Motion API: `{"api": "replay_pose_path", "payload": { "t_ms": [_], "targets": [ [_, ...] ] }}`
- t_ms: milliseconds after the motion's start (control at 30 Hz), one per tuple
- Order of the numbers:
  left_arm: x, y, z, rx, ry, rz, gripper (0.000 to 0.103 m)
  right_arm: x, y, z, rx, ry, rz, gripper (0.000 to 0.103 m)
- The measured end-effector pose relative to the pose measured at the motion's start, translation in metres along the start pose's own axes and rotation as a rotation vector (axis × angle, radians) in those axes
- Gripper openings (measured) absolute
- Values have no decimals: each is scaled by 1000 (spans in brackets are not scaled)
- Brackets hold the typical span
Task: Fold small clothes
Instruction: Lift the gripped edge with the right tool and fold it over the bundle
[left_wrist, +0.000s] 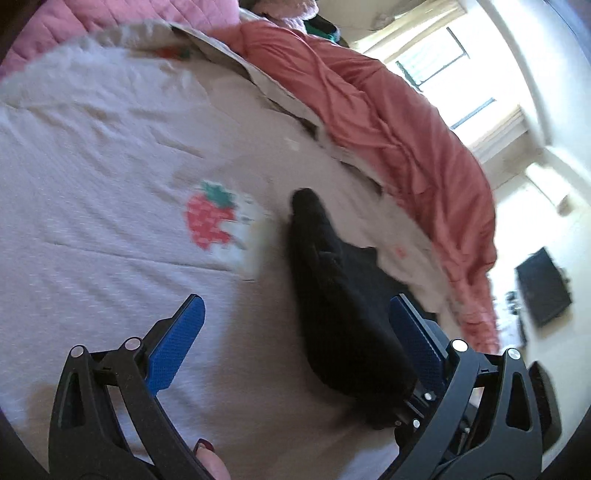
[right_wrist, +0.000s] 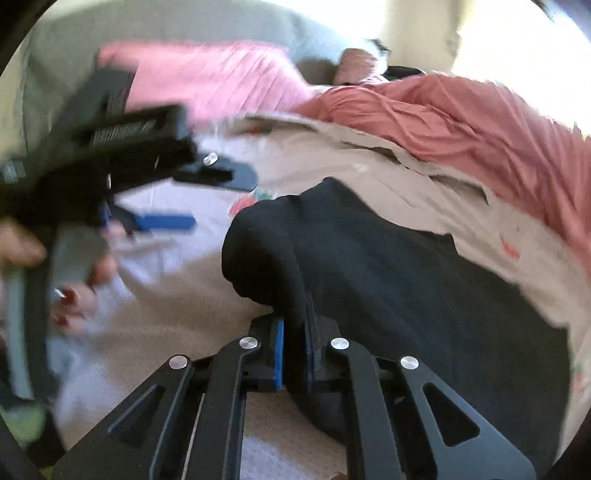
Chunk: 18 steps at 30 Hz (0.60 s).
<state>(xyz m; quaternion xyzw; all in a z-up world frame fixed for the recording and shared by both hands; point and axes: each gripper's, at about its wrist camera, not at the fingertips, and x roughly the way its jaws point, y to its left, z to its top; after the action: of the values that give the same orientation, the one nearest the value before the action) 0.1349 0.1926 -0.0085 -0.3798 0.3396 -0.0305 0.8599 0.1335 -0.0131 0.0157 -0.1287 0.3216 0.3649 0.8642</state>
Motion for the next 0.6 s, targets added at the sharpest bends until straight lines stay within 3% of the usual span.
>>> {"api": "replay_pose_path", "payload": {
  "t_ms": [200,333,367,433,533,600],
  "targets": [
    [46,-22,16,-118,140,-190,93,-12,-7,-3,15,-41,36,7],
    [76,-32,19,-114,214,-117,91,-14,-5,-5,11,-46,53,7],
    [83,-35,18,-113,233,-101,87,-15,-6,-5,16,-47,55,7],
    [88,-39,16,-111,245,-82,51,-16,-11,-5,34,-53,66,7],
    [88,-56,12,-46,235,1,27,-23,-18,-6,66,-76,73,7],
    [83,-70,12,-22,221,12,22,-31,-24,-7,90,-101,71,7]
  ]
}}
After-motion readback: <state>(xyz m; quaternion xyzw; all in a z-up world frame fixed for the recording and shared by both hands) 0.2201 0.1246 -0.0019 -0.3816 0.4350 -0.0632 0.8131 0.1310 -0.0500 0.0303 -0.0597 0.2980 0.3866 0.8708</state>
